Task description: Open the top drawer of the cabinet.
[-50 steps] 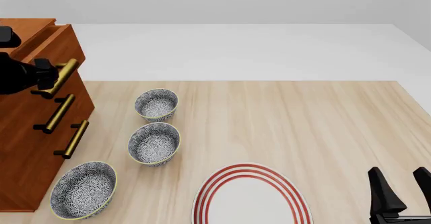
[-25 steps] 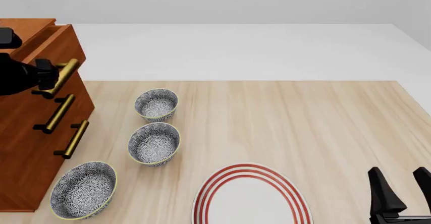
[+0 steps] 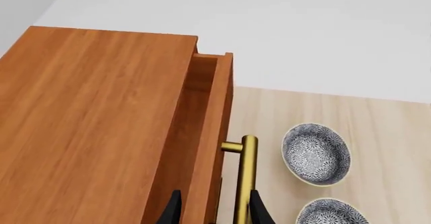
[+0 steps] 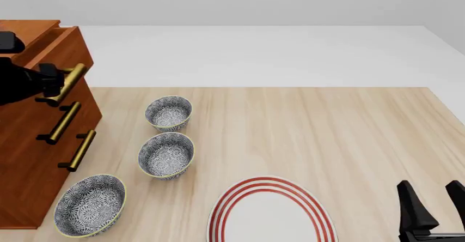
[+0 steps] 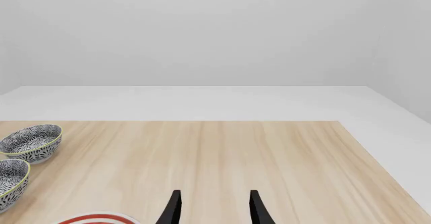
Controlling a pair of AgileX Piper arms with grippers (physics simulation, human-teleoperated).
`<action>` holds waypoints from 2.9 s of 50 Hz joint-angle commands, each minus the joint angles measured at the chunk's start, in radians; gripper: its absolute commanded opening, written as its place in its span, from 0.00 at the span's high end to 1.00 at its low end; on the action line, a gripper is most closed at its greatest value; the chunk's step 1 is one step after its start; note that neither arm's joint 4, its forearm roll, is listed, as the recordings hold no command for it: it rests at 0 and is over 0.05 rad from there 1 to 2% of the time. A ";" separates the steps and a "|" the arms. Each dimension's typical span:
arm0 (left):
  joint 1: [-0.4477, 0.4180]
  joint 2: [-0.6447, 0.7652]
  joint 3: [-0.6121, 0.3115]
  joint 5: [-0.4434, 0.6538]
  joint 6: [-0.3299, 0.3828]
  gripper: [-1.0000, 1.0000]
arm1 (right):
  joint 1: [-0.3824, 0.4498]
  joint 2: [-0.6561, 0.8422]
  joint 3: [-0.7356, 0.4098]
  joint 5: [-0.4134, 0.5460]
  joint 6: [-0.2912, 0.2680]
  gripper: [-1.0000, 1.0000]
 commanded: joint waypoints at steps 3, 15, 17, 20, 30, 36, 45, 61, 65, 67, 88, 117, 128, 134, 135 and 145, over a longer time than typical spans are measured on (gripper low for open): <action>-0.035 0.103 0.152 0.035 0.011 0.00 | 0.000 0.000 0.000 0.000 0.000 0.00; -0.053 0.128 0.157 0.034 0.012 0.00 | 0.000 0.000 0.000 0.000 0.000 0.00; -0.053 0.136 0.151 0.034 0.010 0.00 | 0.000 0.000 0.000 0.000 0.000 0.00; -0.060 0.139 0.147 0.038 0.007 0.00 | 0.000 0.000 0.000 0.000 0.001 0.00; -0.079 0.168 0.113 0.062 0.007 0.00 | 0.000 0.000 0.000 0.000 0.000 0.00; -0.097 0.186 0.098 0.075 0.001 0.00 | 0.000 0.000 0.000 0.000 0.000 0.00; -0.125 0.218 0.057 0.110 -0.014 0.00 | 0.000 0.000 0.000 0.000 0.000 0.00; -0.196 0.215 0.031 0.154 -0.033 0.00 | 0.000 0.000 0.000 0.000 0.000 0.00; -0.195 0.216 0.006 0.182 -0.019 0.00 | 0.000 0.000 0.000 0.000 0.000 0.00; -0.196 0.215 0.000 0.190 -0.018 0.00 | 0.000 0.000 0.000 0.000 0.000 0.00; -0.187 0.220 -0.048 0.239 0.018 0.00 | 0.000 0.000 0.000 0.000 0.000 0.00; -0.186 0.201 -0.178 0.390 0.099 0.00 | 0.000 0.000 0.000 0.000 0.000 0.00; -0.269 0.169 -0.171 0.409 0.035 0.00 | 0.000 0.000 0.000 0.000 0.000 0.00; -0.293 0.154 -0.155 0.400 0.010 0.00 | 0.000 0.000 0.000 0.000 0.000 0.00; -0.293 0.154 -0.155 0.400 0.010 0.00 | 0.000 0.000 0.000 0.000 0.000 0.00; -0.353 0.116 -0.129 0.396 -0.042 0.00 | 0.000 0.000 0.000 0.000 0.000 0.00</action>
